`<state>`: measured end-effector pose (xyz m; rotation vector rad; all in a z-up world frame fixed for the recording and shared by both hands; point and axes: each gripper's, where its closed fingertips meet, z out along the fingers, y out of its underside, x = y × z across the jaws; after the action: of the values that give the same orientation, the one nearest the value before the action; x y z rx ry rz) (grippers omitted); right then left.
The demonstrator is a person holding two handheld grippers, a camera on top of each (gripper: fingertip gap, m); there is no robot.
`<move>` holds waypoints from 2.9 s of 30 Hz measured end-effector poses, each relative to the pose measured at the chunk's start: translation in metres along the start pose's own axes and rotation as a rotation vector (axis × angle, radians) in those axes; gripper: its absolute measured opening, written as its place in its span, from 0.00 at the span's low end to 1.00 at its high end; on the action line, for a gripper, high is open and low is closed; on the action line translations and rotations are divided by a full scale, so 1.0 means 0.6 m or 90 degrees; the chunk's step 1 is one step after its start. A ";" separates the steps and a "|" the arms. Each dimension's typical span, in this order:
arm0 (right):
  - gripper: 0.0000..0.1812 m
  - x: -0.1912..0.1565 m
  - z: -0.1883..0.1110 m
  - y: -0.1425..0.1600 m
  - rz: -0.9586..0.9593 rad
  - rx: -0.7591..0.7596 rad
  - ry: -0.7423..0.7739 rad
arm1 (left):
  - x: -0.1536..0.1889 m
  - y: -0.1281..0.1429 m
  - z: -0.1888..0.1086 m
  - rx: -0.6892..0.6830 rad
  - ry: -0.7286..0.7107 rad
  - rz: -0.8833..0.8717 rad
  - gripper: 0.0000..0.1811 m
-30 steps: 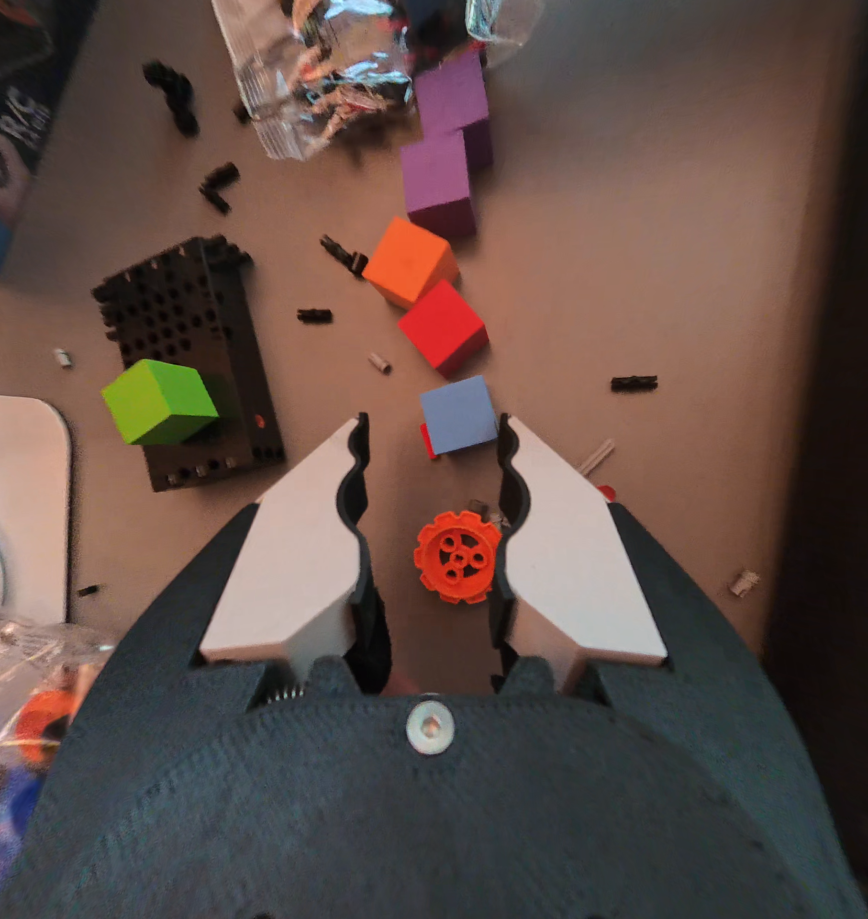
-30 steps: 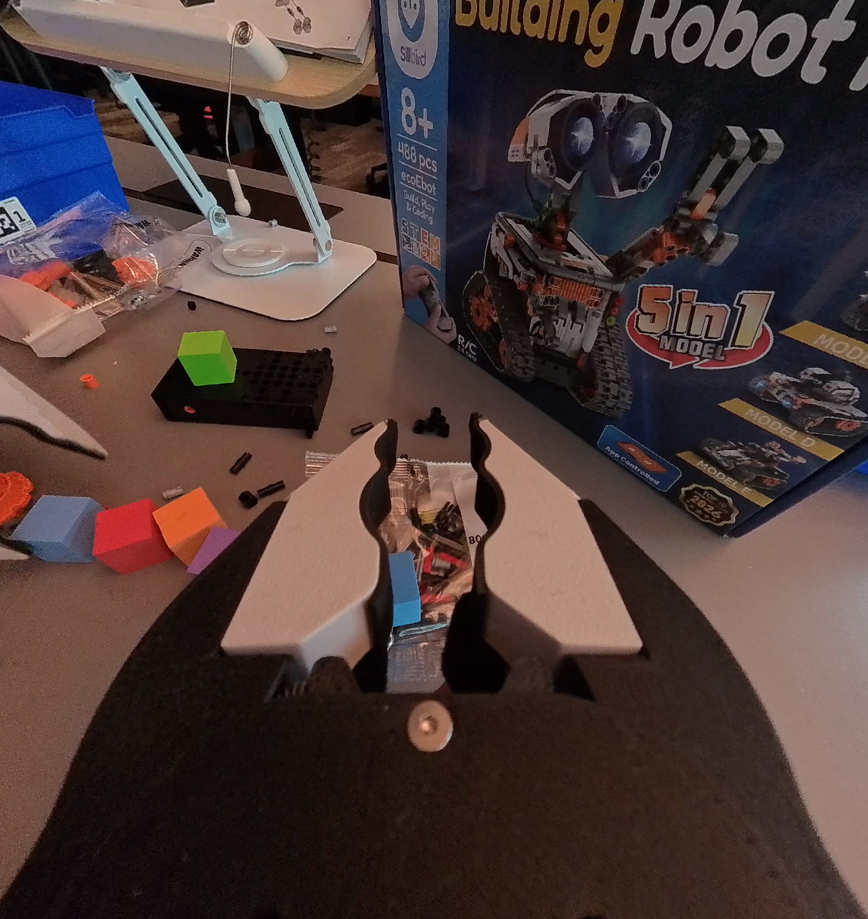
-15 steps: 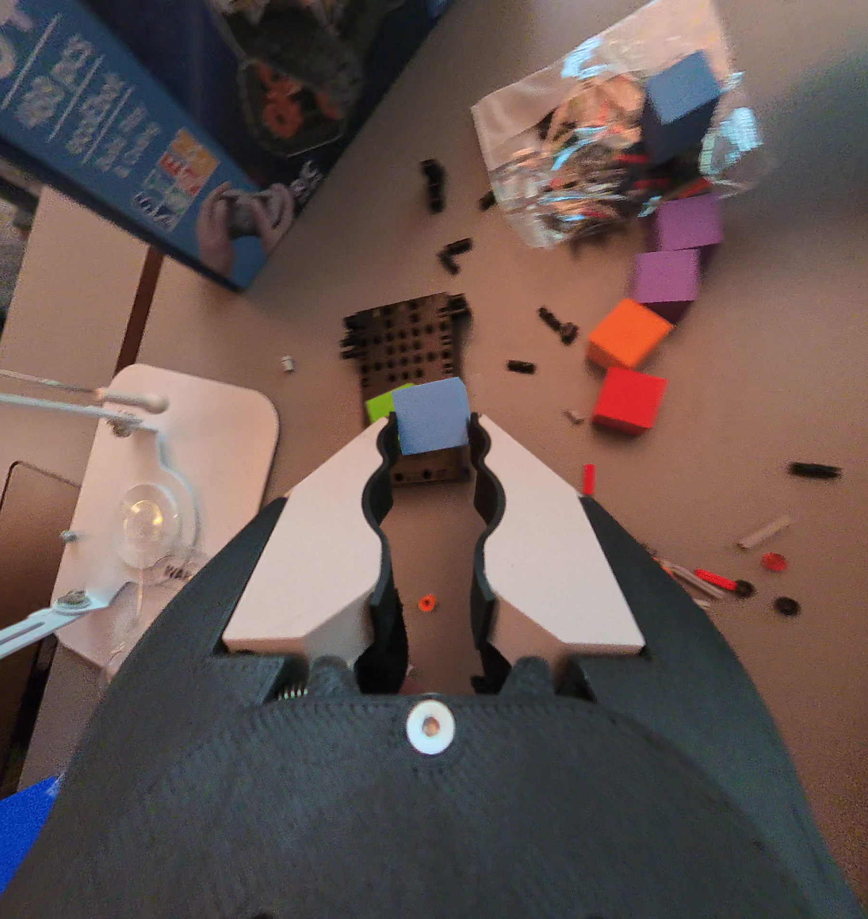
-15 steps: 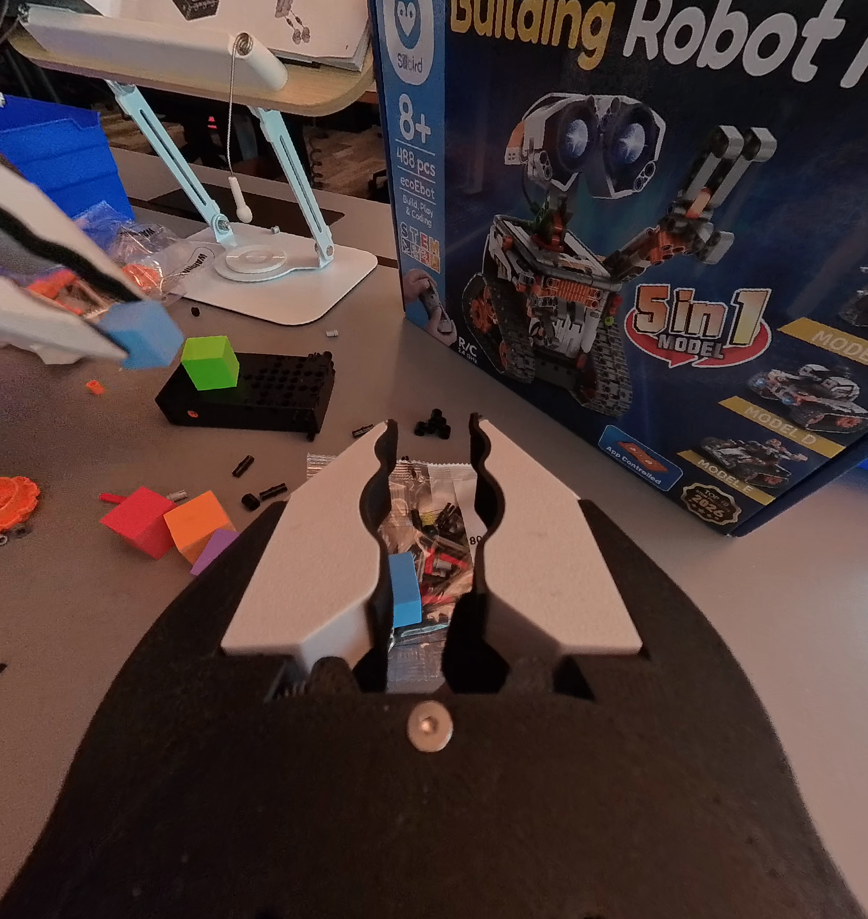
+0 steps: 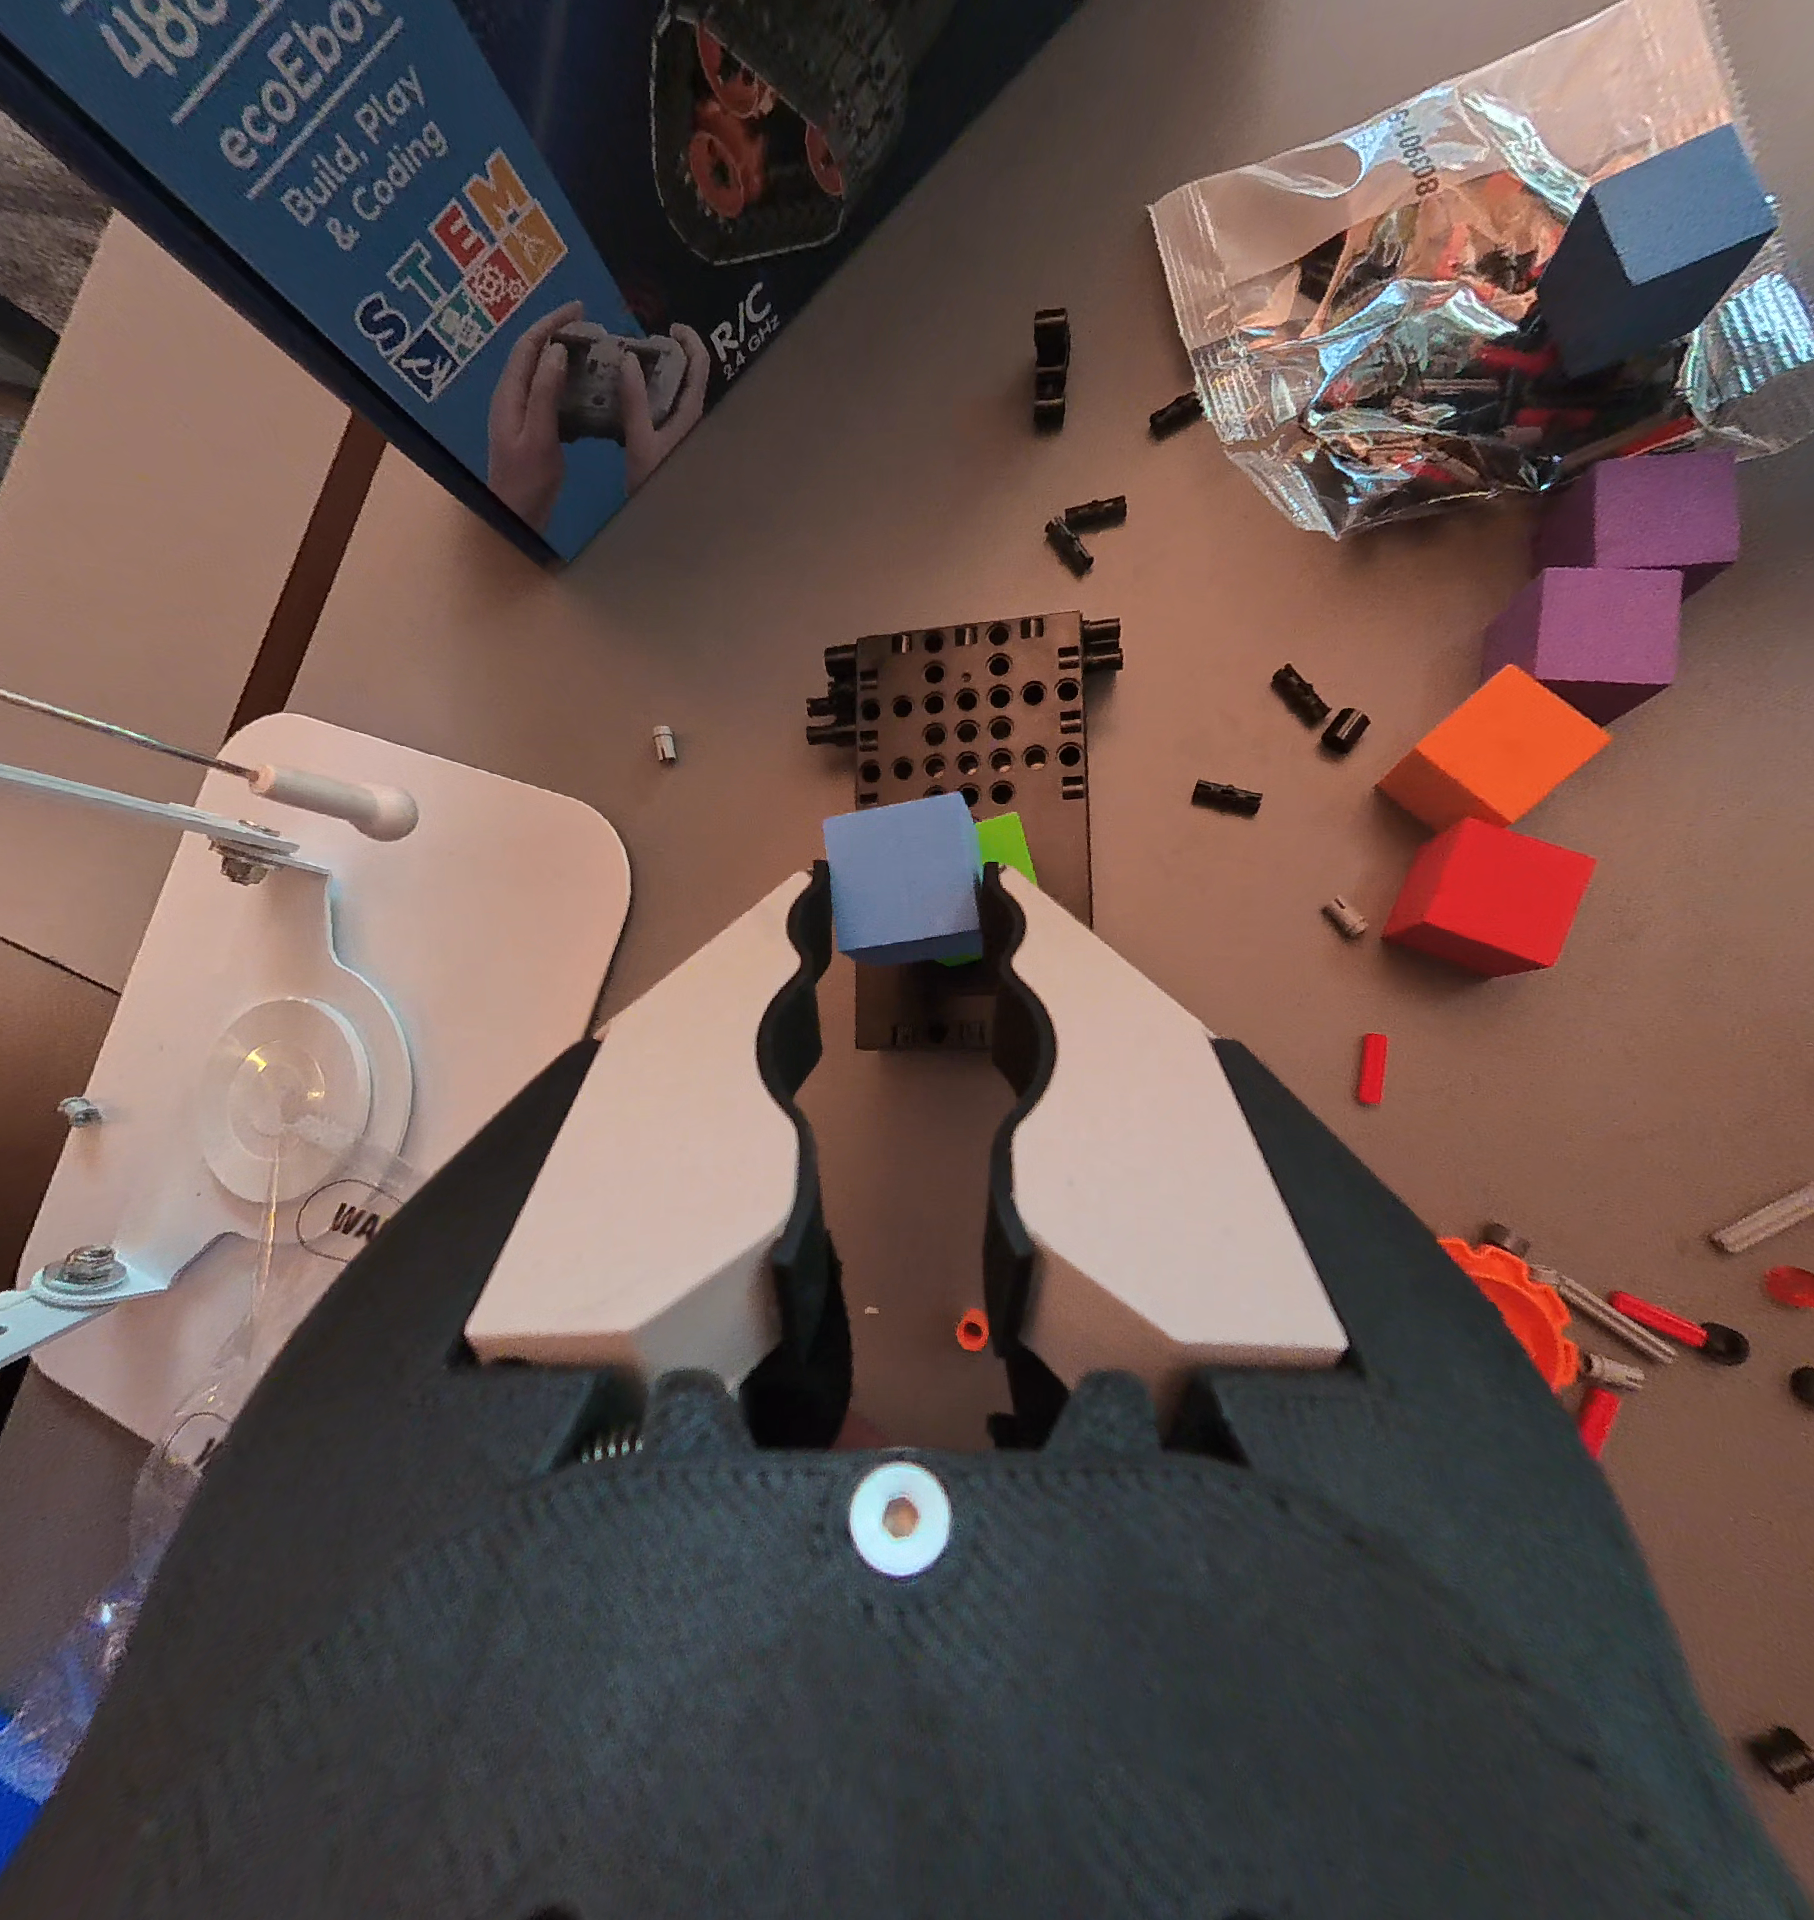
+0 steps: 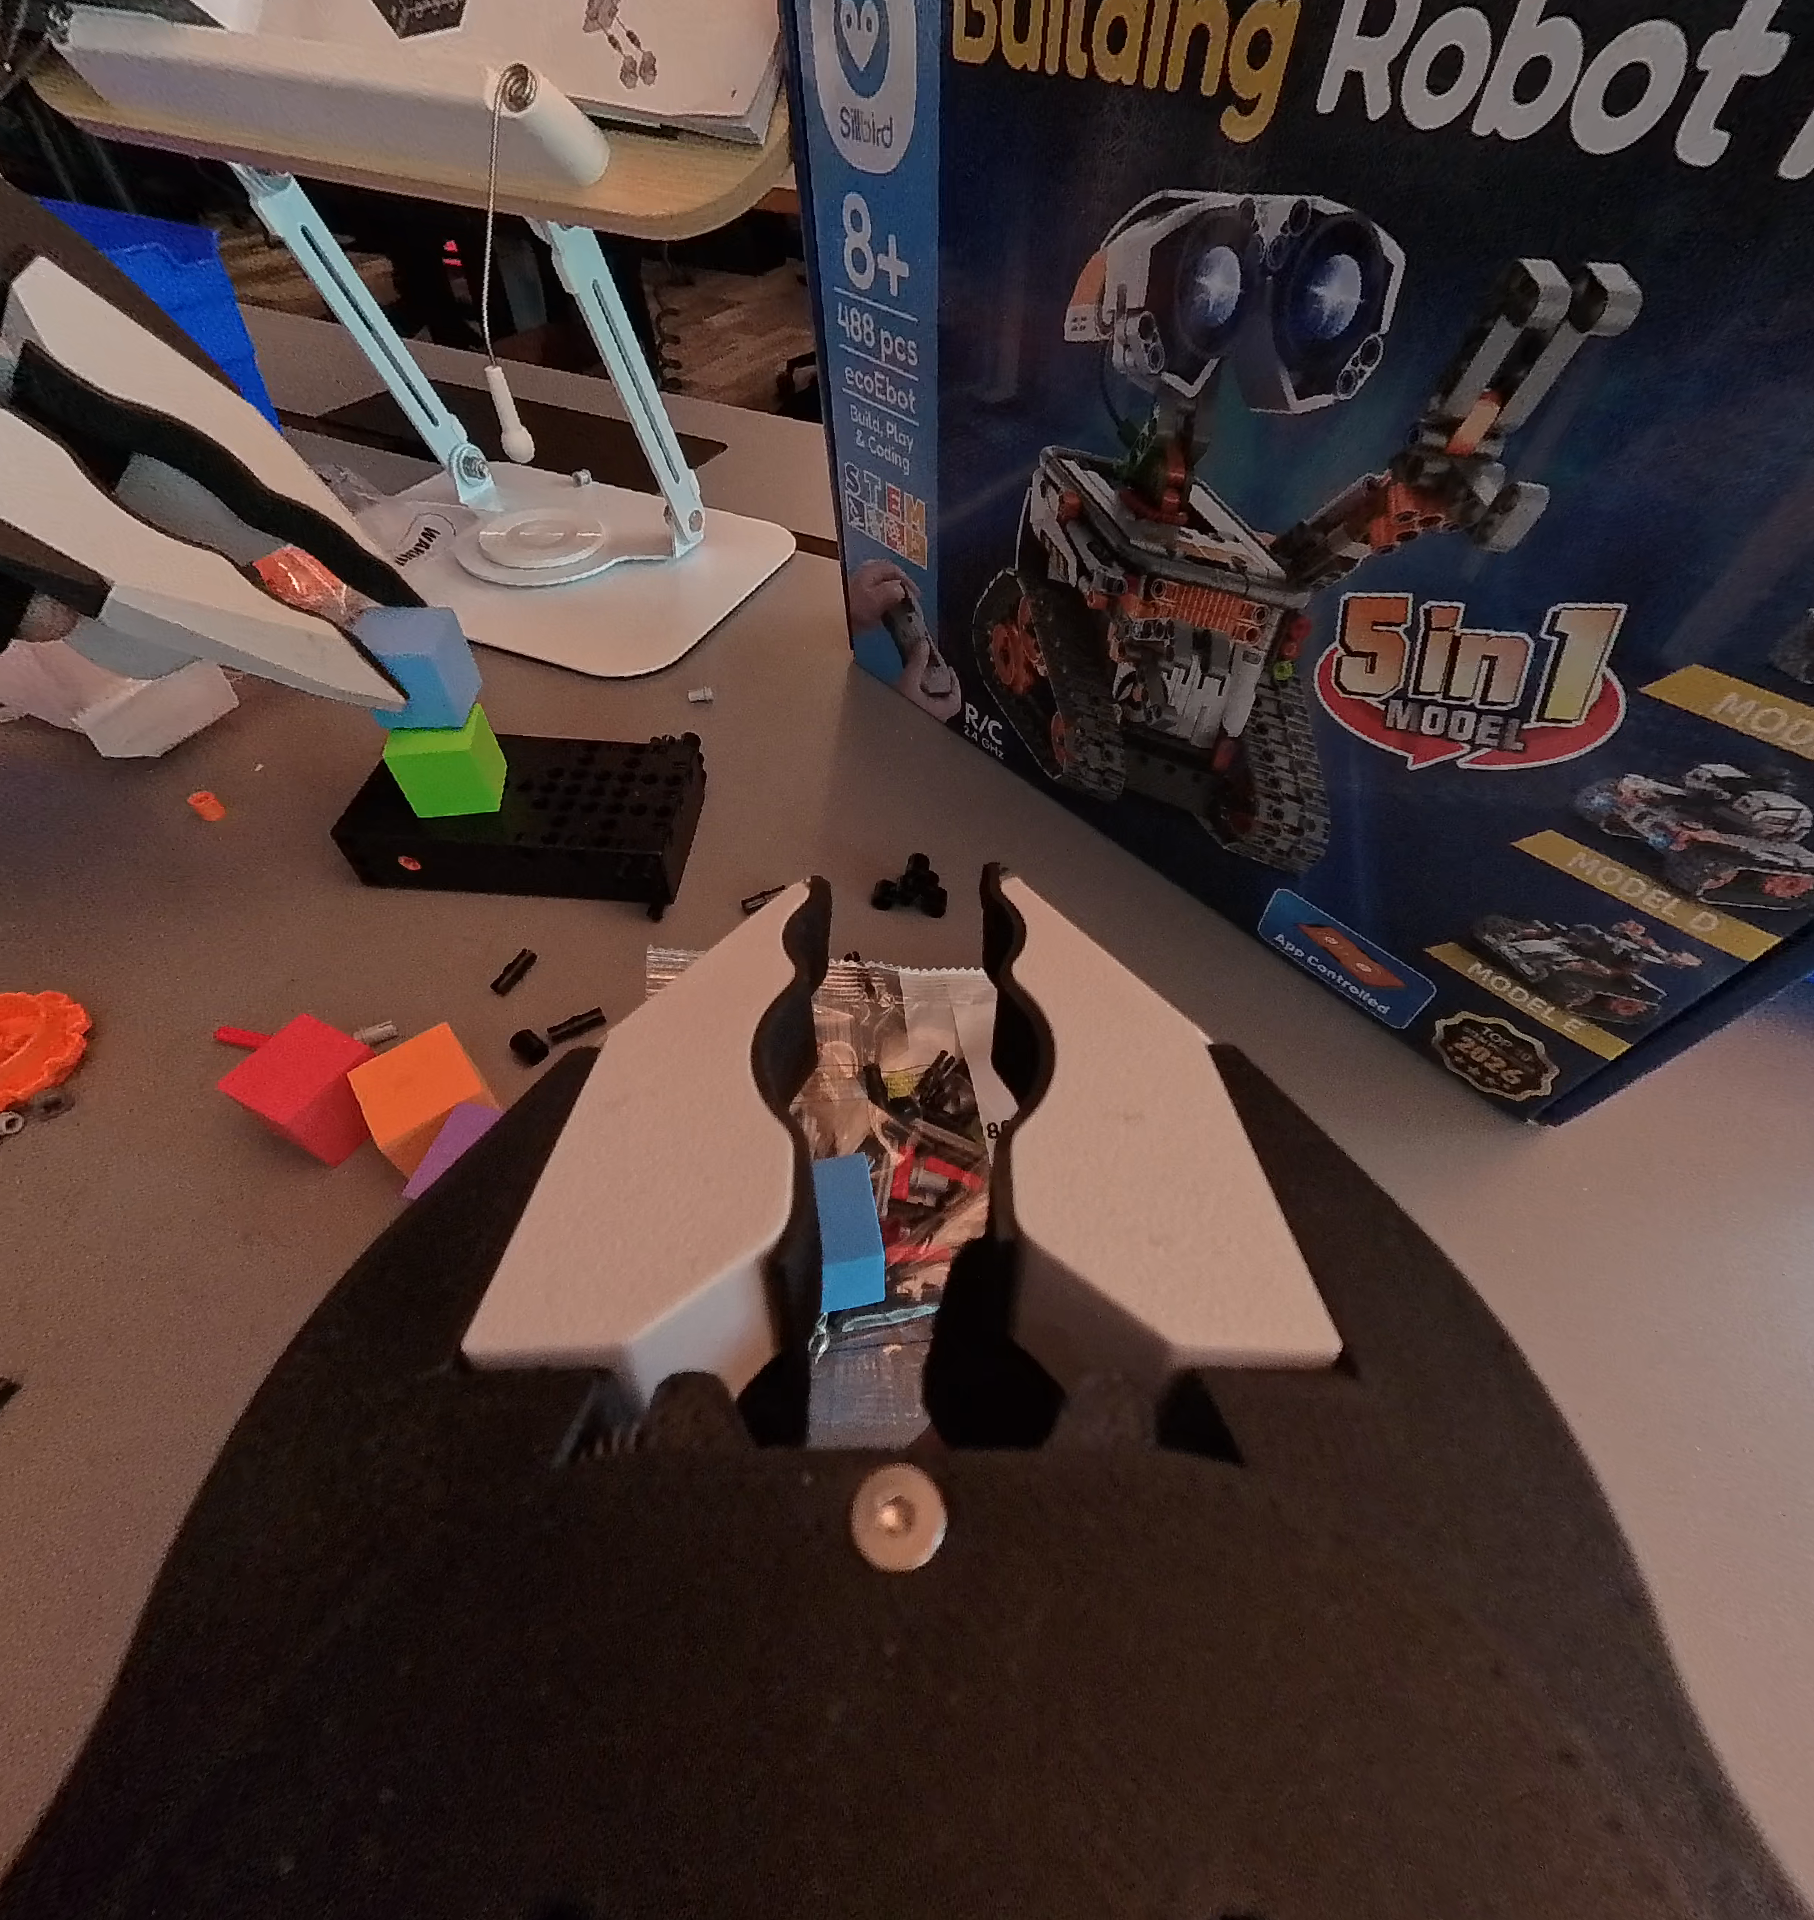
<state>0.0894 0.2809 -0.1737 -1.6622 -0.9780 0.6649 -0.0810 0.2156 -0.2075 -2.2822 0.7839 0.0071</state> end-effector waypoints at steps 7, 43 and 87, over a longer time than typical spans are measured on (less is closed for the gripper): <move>0.16 0.000 0.000 0.001 0.002 -0.001 0.000 | 0.012 -0.006 0.001 -0.007 0.011 0.009 0.15; 0.16 0.003 -0.004 -0.003 0.013 0.010 -0.003 | 0.015 -0.046 -0.057 0.046 -0.029 0.054 0.14; 0.16 0.000 -0.005 -0.006 0.016 0.015 -0.009 | 0.101 -0.075 -0.042 0.072 -0.018 0.170 0.18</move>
<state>0.0908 0.2799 -0.1696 -1.6526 -0.9579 0.7037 -0.0125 0.1926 -0.1739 -2.0535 1.0427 0.1146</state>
